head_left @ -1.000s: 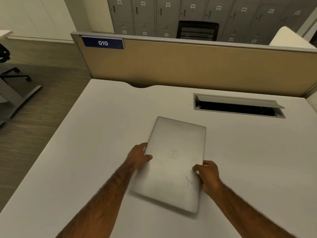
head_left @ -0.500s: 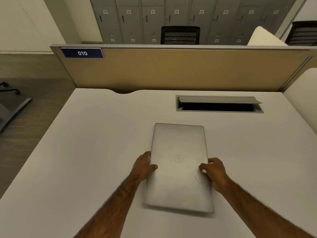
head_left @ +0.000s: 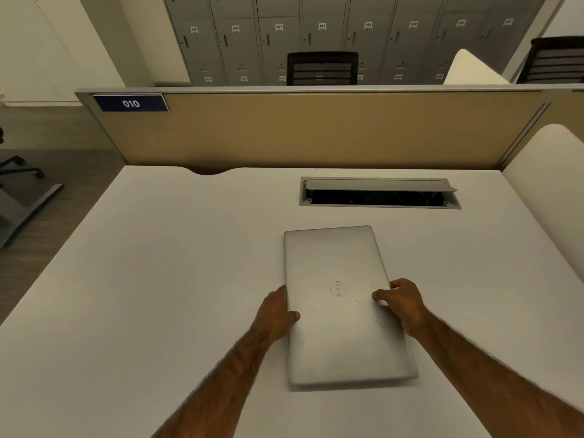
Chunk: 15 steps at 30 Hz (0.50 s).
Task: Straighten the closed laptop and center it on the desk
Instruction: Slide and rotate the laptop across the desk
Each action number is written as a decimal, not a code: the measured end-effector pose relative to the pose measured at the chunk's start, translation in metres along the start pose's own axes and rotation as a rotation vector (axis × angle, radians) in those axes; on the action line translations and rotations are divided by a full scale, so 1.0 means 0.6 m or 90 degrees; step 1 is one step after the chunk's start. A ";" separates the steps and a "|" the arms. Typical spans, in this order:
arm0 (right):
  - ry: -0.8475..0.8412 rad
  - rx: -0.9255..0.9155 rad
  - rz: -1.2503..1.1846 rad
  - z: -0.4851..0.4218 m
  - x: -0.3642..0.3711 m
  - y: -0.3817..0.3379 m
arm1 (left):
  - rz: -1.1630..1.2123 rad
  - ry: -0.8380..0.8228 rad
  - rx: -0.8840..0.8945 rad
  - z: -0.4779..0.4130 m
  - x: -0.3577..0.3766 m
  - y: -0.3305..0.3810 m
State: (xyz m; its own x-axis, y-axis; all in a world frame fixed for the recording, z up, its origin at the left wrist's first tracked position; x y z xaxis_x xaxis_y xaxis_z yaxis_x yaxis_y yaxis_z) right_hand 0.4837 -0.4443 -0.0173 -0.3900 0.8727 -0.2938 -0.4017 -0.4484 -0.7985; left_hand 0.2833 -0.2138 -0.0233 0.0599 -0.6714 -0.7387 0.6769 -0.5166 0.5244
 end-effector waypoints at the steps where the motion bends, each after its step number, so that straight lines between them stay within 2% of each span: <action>1: -0.003 0.004 0.005 -0.006 -0.008 0.000 | -0.003 -0.001 0.002 0.000 0.005 0.008; 15: -0.005 0.004 0.020 -0.023 -0.051 0.017 | -0.025 -0.014 0.002 -0.016 0.027 0.050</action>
State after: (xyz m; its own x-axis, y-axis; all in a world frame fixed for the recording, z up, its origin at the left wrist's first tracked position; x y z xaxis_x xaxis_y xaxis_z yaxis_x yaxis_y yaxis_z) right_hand 0.5029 -0.4730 -0.0235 -0.4082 0.8571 -0.3143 -0.3946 -0.4761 -0.7858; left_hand 0.3113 -0.2350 -0.0236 0.0175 -0.6626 -0.7488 0.6759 -0.5441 0.4972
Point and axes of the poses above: each hand's wrist, its own z-axis away from the middle knuckle, its own x-axis out of the palm, y = z × x, the point moved 7 cm from there along -z, towards the middle knuckle, and after that the axes turned 10 degrees about -z, right-handed, at the moved point
